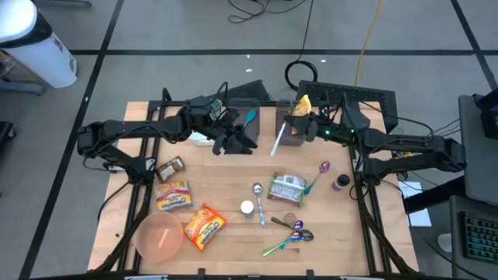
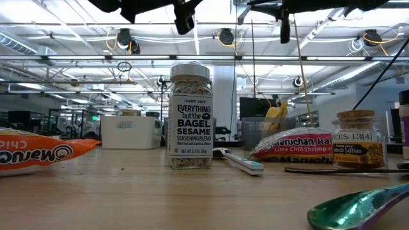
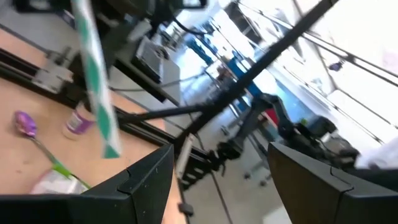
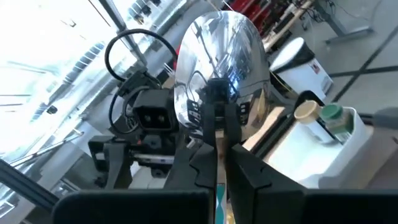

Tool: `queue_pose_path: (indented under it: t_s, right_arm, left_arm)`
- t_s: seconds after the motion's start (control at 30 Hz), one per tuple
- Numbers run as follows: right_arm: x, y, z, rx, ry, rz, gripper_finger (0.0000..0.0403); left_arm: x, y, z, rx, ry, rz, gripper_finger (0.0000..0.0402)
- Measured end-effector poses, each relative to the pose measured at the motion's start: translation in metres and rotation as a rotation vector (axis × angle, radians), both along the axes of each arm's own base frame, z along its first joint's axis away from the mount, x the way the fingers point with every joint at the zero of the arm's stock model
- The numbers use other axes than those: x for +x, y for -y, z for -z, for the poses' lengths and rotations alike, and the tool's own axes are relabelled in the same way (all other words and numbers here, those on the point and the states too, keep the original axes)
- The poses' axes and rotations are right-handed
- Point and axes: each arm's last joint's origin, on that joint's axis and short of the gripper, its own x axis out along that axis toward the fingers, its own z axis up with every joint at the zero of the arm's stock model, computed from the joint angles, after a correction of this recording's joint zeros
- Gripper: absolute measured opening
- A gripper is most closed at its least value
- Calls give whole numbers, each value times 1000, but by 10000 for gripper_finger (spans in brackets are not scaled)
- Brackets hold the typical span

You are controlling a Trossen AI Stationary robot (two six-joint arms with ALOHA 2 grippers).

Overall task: Pick & Place Food Item
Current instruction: Put the right patterned spoon into the left black bin

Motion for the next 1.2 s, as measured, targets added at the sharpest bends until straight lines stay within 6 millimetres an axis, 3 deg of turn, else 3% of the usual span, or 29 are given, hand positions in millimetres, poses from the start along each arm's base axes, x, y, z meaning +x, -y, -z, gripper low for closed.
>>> queue_pose_path:
  t_s: [0.37, 0.6, 0.8, 1.2]
  right_arm:
    - [29, 3, 4, -78, 136, -128, 5]
    - [36, 2, 0, -124, 249, -183, 5]
    - [39, 2, 1, -144, 284, -195, 5]
    - [73, 12, -5, -113, 154, -199, 4]
  left_arm:
    - [-2, -7, 0, 15, 7, 3, 269]
    - [-5, -19, 1, 1, -6, -60, 269]
    - [-3, -16, 2, -1, -10, -52, 269]
    - [7, -8, 16, 49, -82, -193, 268]
